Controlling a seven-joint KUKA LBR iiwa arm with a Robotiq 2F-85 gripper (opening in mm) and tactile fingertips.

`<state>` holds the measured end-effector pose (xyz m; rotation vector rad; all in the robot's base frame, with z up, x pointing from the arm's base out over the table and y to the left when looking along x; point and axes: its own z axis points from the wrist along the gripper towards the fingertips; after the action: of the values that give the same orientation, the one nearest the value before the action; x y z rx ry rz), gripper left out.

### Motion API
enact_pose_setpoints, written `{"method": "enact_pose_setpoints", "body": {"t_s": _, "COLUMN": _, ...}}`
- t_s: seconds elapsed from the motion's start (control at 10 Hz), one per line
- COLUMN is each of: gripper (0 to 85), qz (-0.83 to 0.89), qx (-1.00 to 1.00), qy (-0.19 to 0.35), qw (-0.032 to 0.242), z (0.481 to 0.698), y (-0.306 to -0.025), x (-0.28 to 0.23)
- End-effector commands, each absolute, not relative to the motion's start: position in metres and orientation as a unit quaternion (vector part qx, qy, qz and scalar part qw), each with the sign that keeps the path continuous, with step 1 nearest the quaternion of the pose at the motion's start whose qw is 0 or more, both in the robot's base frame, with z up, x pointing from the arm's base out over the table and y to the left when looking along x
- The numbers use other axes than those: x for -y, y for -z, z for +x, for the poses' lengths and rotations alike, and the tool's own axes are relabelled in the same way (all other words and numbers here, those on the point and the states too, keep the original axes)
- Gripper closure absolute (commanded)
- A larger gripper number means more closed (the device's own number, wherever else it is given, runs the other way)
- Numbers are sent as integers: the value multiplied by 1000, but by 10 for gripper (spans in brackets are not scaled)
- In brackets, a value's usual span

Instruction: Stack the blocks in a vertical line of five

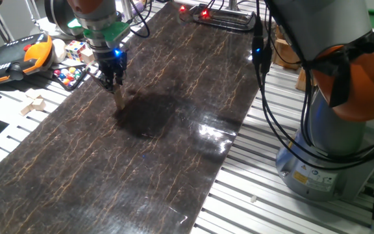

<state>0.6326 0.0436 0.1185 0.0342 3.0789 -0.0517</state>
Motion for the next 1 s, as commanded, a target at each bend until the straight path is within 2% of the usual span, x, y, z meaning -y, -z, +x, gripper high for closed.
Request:
{"method": "enact_pose_setpoints", "body": {"t_s": 0.0, "gripper": 450, "qz": 12, "qx": -999, "qy": 19, "qw": 30, "z": 633, "y": -121, "x": -44}}
{"method": "enact_pose_setpoints", "body": {"t_s": 0.3, "gripper": 487, "qz": 16, "qx": -999, "qy": 19, "qw": 26, "z": 630, "y": -130, "x": -46}}
{"method": "enact_pose_setpoints", "body": {"t_s": 0.4, "gripper": 540, "qz": 18, "qx": -999, "qy": 19, "qw": 24, "z": 628, "y": -134, "x": -46}}
{"method": "enact_pose_setpoints", "body": {"t_s": 0.6, "gripper": 700, "qz": 19, "qx": -999, "qy": 21, "qw": 18, "z": 627, "y": -141, "x": -47}}
{"method": "enact_pose_setpoints", "body": {"t_s": 0.7, "gripper": 827, "qz": 16, "qx": -999, "qy": 22, "qw": 16, "z": 626, "y": -143, "x": -45}}
{"method": "enact_pose_setpoints", "body": {"t_s": 0.9, "gripper": 840, "qz": 19, "qx": -1000, "qy": 8, "qw": 16, "z": 624, "y": -147, "x": -38}}
